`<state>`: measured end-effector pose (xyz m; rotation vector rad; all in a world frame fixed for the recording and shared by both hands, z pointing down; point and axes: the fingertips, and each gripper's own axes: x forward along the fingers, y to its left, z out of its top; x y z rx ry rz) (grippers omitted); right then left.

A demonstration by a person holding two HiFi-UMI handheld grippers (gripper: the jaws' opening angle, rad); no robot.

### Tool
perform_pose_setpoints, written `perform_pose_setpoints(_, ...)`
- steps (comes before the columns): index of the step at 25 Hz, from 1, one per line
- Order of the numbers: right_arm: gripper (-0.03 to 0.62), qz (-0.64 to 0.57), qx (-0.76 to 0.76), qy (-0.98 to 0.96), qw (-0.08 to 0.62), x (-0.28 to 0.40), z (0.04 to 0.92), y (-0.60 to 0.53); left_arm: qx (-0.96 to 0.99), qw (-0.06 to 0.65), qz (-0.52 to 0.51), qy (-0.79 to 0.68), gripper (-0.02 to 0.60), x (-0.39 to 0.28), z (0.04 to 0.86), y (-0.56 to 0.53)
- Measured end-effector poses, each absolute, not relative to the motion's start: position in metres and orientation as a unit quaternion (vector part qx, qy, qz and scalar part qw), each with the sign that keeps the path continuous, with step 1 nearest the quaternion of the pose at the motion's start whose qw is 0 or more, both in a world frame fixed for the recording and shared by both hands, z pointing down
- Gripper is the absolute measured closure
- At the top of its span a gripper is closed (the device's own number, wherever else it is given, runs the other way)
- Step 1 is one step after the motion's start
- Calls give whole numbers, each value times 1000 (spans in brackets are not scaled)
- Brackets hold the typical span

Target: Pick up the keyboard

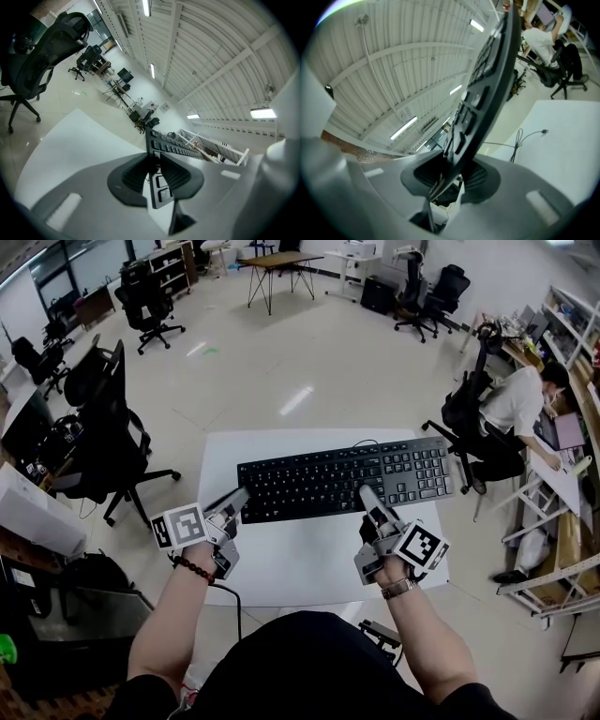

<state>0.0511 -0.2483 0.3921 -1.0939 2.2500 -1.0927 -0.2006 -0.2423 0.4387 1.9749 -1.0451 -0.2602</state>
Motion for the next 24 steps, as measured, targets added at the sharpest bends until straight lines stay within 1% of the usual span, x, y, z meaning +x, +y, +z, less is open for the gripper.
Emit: perform_pose_setpoints(24, 487, -379, -399, 810, 203, 53, 386, -248, 796, 425, -106, -417, 492, -201, 432, -245)
